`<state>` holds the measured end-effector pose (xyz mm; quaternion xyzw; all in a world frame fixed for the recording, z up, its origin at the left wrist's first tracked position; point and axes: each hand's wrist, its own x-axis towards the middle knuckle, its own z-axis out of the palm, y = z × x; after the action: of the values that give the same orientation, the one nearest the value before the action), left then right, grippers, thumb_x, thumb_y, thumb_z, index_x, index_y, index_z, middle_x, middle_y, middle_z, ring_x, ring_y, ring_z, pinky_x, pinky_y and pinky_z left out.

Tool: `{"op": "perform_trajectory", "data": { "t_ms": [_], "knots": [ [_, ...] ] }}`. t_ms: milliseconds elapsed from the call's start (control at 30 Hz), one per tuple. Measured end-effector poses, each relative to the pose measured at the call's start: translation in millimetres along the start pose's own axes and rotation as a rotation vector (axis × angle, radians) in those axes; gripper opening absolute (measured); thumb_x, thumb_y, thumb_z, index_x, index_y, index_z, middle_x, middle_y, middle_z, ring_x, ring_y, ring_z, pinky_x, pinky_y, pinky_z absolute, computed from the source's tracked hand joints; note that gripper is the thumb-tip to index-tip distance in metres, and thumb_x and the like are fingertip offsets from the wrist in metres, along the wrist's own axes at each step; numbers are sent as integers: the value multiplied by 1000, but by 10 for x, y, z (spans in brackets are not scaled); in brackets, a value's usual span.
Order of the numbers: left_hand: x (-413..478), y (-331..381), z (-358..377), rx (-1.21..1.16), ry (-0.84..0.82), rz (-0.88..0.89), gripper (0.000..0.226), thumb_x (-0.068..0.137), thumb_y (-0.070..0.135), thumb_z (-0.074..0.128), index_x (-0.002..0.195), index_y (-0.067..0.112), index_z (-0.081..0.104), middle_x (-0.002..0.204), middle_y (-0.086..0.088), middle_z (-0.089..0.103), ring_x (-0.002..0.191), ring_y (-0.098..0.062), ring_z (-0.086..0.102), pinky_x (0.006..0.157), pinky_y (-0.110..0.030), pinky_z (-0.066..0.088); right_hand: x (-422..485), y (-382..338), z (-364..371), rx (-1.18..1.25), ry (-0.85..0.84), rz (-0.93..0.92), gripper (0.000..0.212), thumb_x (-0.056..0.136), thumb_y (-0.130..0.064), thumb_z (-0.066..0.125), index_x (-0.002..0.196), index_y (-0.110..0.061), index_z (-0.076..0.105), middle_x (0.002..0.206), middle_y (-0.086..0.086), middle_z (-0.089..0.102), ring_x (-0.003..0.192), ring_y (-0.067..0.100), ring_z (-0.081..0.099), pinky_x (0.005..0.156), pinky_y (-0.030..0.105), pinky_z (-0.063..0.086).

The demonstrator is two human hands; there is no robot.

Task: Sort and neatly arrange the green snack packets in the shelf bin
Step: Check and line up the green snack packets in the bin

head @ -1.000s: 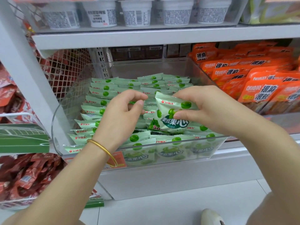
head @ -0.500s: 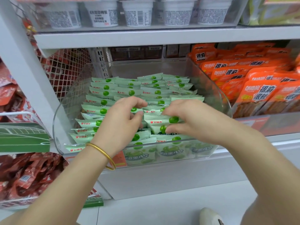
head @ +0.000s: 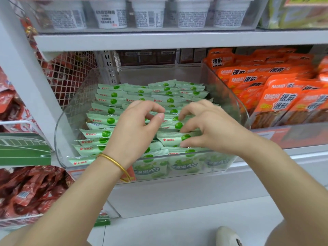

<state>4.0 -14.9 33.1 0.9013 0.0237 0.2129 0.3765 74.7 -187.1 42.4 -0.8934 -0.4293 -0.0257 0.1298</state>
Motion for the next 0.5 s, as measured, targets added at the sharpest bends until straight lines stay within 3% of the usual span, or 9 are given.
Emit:
{"op": "perform_trajectory", "data": {
  "t_ms": [67,167,267,333,433,500],
  "knots": [
    [4,-6,7,20,-28,18,10,88,23,59,95,27,64,97,14,54,91,1,51,78,-13,39,-27,31,-36,110,61,18,22,71,-47,73,85,-31,75,116,-13,52,111,11,36,98,40,33],
    [3,-26,37,99,-76,22,12,85,25,63,97,28,64,100,12,54,106,-10,48,90,-26,38,-19,22,28,42,69,-6,13,73,-43,74,74,-30,74,118,-12,52,116,13,35,98,40,32],
    [2,-39,62,152,-119,17,16,84,25,65,99,30,64,102,14,51,112,-14,45,91,-23,33,0,18,98,-33,-2,-15,14,77,-44,71,74,-30,73,121,-14,49,120,12,30,96,35,27],
    [1,-37,60,173,-127,20,18,84,24,66,100,29,64,102,14,50,114,-14,43,90,-20,30,-14,53,55,54,20,-8,13,75,-45,71,75,-32,74,116,-15,51,114,9,33,97,37,29],
    [10,-16,41,182,-132,29,18,84,23,66,101,30,64,103,15,49,116,-12,42,89,-18,28,-20,117,-83,290,202,78,4,76,-35,72,77,-31,73,103,-10,56,108,12,45,97,32,34],
    [11,-7,32,187,-133,23,19,83,24,66,101,30,63,102,16,48,116,-11,41,88,-16,26,-2,125,-122,289,300,129,3,77,-29,73,79,-31,71,97,-8,58,105,15,49,94,29,37]
  ]
}}
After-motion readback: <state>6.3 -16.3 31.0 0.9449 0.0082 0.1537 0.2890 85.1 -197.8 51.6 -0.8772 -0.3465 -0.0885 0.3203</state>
